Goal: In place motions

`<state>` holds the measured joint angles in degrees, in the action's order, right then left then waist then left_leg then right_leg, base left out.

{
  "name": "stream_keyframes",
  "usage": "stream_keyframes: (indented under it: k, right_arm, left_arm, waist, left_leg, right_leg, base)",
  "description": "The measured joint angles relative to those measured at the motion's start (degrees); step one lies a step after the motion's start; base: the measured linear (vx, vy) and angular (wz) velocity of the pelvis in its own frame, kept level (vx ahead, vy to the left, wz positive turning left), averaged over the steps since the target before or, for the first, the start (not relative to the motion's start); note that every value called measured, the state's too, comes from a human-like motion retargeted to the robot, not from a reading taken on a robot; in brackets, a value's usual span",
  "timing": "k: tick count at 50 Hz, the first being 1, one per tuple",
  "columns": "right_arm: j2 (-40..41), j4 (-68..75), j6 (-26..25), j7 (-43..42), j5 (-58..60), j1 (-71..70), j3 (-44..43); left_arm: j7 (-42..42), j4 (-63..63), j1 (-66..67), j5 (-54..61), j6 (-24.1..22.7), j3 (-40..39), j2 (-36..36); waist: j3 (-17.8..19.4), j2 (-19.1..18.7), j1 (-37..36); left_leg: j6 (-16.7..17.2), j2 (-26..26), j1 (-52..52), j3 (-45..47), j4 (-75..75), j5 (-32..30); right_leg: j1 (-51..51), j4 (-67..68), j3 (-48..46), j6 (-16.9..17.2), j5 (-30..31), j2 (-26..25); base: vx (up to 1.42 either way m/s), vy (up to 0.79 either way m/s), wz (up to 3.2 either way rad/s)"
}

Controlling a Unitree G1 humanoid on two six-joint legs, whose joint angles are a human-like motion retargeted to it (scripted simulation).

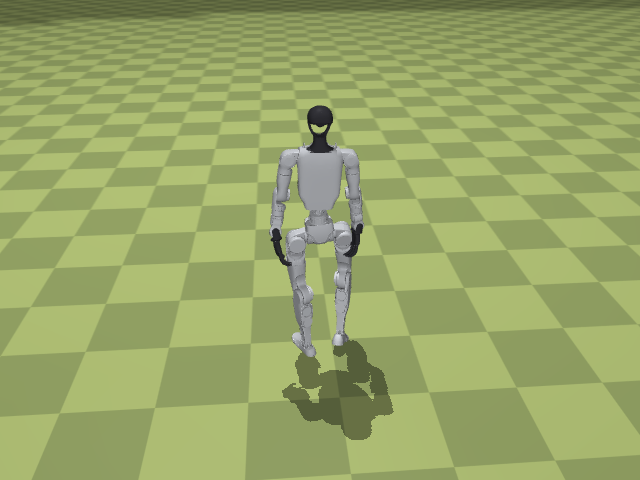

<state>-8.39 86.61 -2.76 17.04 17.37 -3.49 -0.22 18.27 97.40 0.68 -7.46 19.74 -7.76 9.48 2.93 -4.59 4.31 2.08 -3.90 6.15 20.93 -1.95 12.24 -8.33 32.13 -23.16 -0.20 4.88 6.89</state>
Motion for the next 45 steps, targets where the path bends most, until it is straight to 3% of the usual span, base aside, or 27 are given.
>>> stream_keyframes:
  k: [3,8,12,15,20,26,27,28,30,32,35,38,45]
  right_arm:
    - [-2.14,1.78,-0.06,-2.2,0.81,2.75,-1.94]
    - [-5.98,8.77,-3.86,-1.18,0.98,7.17,-3.29]
    - [-7.31,10.79,-8.79,0.43,2.71,13.28,-6.11]
    - [-7.9,10.79,-11.97,-1.85,-1.22,16.67,-7.15]
    - [-7.98,10.79,-12.05,-3.22,-8.31,16.88,-8.43]
    - [-5.35,9.1,-5.74,2.69,-6.8,13.06,-9.5]
    - [-4.8,7.94,-4.85,2.98,-6.72,12.4,-9.29]
    - [-4.33,6.84,-4.0,3.0,-6.61,11.57,-8.87]
    - [-3.67,5.18,-2.71,2.77,-5.84,9.7,-7.49]
    - [-2.99,3.7,-2.61,2.98,-3.72,7.86,-6.2]
    - [-2.15,1.09,-2.88,3.54,1.08,5.04,-5.0]
    - [-2.01,-0.64,-2.62,1.05,5.02,2.59,-3.02]
    - [-3.35,3.3,-2.99,-1.2,3.14,1.87,-0.99]
  left_arm:
    - [-2.69,0.0,-5.19,0.0,-2.4,3.36,-2.31]
    - [-1.62,0.0,-17.83,2.83,-8.5,-1.5,-4.71]
    - [-4.74,-2.03,-24.82,3.86,-13.73,-1.01,-5.07]
    - [-8.9,-3.18,-28.32,3.28,-14.22,-0.21,-3.99]
    - [-7.34,-3.44,-29.36,4.4,-14.7,-1.95,-2.77]
    - [-5.55,-1.19,-23.41,3.33,-13.98,-1.12,-3.45]
    - [-5.32,-0.61,-22.13,2.75,-13.73,-1.02,-3.71]
    - [-4.93,-0.15,-20.78,2.03,-13.45,-1.12,-3.93]
    - [-3.66,0.0,-17.74,0.9,-12.45,-1.2,-4.53]
    - [-2.66,0.0,-15.08,0.05,-11.11,-0.66,-5.3]
    - [-2.54,0.0,-12.84,-2.09,-10.06,-0.29,-6.43]
    - [-2.47,-1.07,-11.96,-3.51,-10.49,-0.92,-7.09]
    - [0.14,-5.24,-9.68,-4.46,-8.55,-4.71,-6.8]
  waist:
    - [3.06,-1.66,3.41]
    - [5.91,-1.88,10.58]
    - [6.18,-1.08,12.58]
    - [5.86,-0.64,13.31]
    - [5.64,0.39,11.61]
    - [2.88,0.64,7.91]
    - [2.38,0.89,7.86]
    - [1.94,1.13,7.87]
    - [0.67,1.97,6.72]
    - [-0.85,2.76,4.79]
    - [-2.95,3.24,0.86]
    - [-3.03,2.86,0.01]
    - [-2.34,1.15,4.86]
  left_leg:
    - [-0.27,-1.74,0.07,-0.85,0.11,-0.28]
    - [-2.47,-2.68,-1.58,-0.67,-0.7,-0.52]
    - [-3.75,-3.31,-2.12,-0.68,-1.21,-0.76]
    - [-4.04,-3.56,-2.47,-0.83,-1.64,-0.54]
    - [-3.31,-3.01,-0.44,1.29,-0.97,0.1]
    - [-2.29,-1.79,1.45,3.61,-0.44,1.36]
    - [-2.28,-1.12,1.46,3.14,-0.62,1.68]
    - [-2.23,-0.49,1.43,2.57,-0.92,2.04]
    - [-1.91,1.15,1.73,2.65,-1.03,2.55]
    - [-1.19,2.32,2.08,3.51,-0.49,2.67]
    - [-0.02,2.7,1.07,5.92,-0.02,2.54]
    - [1.07,1.72,0.36,7.2,0.12,2.05]
    - [2.18,-0.6,0.24,4.76,-0.98,1.27]
  right_leg:
    - [-9.03,15.3,6.22,-1.8,6.35,-1.47]
    - [-23.97,40.72,4.2,-6.18,-0.18,5.85]
    - [-31.53,48.55,5.84,-4.29,-0.44,4.98]
    - [-32.7,48.2,5.56,-3.7,0.13,4.69]
    - [-25.15,36.98,6.99,-2.96,2.31,2.01]
    - [-5.18,1.62,16.0,0.18,7.99,-8.65]
    - [-1.34,-5.48,16.0,0.66,7.66,-8.8]
    - [2.52,-11.82,13.77,1.5,2.28,-8.24]
    - [8.46,-21.1,1.24,-0.93,-5.19,-5.36]
    - [9.24,-26.67,3.25,-0.95,-4.34,-5.31]
    - [8.28,-30.62,5.28,0.97,-1.74,-4.77]
    - [5.89,-28.97,7.19,-0.06,-2.72,-5.28]
    - [7.49,-28.42,4.34,-1.07,-4.53,-6.46]
  base:
    - [-0.19,0.15,0.3]
    - [-0.17,0.09,0.57]
    - [0.0,-0.08,0.32]
    - [0.0,-0.06,-0.06]
    - [0.03,-0.04,-0.6]
    - [0.11,-0.08,-0.51]
    - [0.09,-0.05,0.09]
    - [0.1,-0.09,-0.03]
    - [0.13,-0.12,-0.3]
    - [0.11,-0.13,-0.49]
    - [-0.01,-0.16,-0.64]
    - [-0.08,-0.17,-0.32]
    - [0.01,-0.16,0.45]
